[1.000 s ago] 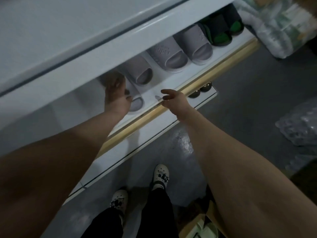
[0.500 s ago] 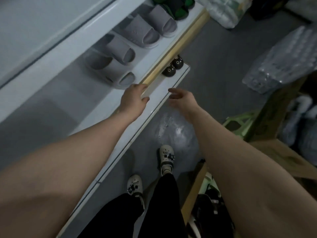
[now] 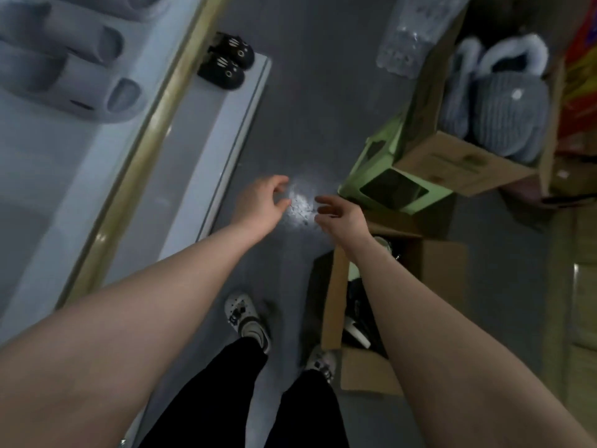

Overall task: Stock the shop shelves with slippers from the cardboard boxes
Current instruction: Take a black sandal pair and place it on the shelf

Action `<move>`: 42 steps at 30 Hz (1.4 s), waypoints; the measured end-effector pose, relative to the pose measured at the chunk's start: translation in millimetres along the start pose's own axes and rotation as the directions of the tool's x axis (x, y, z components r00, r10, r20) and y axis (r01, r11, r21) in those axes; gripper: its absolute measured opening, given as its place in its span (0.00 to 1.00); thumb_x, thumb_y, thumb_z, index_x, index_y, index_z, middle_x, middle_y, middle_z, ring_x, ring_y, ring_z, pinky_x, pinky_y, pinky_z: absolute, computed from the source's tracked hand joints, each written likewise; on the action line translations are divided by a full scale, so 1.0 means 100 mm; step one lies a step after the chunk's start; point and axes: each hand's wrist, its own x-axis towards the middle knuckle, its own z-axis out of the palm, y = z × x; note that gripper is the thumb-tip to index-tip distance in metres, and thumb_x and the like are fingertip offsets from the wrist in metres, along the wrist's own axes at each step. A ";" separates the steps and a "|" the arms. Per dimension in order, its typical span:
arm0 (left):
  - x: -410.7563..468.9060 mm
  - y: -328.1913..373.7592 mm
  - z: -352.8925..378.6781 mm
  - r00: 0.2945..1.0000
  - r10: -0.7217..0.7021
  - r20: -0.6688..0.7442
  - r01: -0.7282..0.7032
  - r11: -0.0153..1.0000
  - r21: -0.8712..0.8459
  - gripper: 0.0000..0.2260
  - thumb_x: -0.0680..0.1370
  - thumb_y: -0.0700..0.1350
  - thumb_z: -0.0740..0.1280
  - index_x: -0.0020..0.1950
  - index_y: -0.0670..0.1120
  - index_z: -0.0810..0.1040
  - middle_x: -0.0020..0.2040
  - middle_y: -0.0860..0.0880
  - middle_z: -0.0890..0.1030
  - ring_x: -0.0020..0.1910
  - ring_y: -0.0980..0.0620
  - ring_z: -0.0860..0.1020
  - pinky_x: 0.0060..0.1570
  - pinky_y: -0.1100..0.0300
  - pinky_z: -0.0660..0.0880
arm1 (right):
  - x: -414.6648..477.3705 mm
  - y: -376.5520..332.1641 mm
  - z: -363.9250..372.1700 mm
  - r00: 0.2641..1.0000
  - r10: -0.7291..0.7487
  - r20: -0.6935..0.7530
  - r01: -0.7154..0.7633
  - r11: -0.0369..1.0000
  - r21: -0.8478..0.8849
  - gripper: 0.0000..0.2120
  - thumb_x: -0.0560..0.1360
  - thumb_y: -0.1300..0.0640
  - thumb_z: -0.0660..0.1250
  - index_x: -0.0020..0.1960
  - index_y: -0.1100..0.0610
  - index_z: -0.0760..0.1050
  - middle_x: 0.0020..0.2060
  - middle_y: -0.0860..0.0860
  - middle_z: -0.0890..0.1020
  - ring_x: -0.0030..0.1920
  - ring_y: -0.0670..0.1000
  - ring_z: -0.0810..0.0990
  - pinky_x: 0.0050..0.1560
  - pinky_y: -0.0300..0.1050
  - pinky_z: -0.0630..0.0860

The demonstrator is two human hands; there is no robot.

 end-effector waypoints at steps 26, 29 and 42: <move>-1.28 0.85 3.74 0.894 -0.073 0.442 0.043 0.996 0.078 0.21 0.78 0.45 0.67 0.72 0.49 0.71 0.64 0.47 0.77 0.60 0.50 0.76 0.56 0.61 0.70 | -0.81 4.11 -1.91 0.877 0.478 -0.044 -0.464 0.869 0.174 0.16 0.75 0.66 0.69 0.59 0.50 0.78 0.52 0.52 0.82 0.56 0.53 0.80 0.60 0.48 0.76; -1.20 0.69 3.99 0.868 -0.094 0.487 0.042 0.992 0.118 0.23 0.78 0.45 0.68 0.72 0.50 0.69 0.64 0.48 0.76 0.60 0.50 0.76 0.54 0.64 0.69 | -0.65 4.35 -1.84 0.853 0.520 -0.055 -0.499 0.841 0.211 0.19 0.75 0.67 0.69 0.63 0.53 0.77 0.48 0.51 0.82 0.54 0.53 0.81 0.57 0.46 0.76; -0.76 -0.06 5.10 0.778 -0.185 0.600 0.009 0.959 0.284 0.26 0.80 0.45 0.64 0.77 0.46 0.60 0.71 0.41 0.68 0.65 0.43 0.72 0.64 0.54 0.69 | 0.27 5.21 -1.29 0.707 0.698 -0.112 -0.616 0.686 0.388 0.18 0.74 0.59 0.70 0.62 0.62 0.76 0.48 0.56 0.81 0.48 0.56 0.81 0.56 0.53 0.80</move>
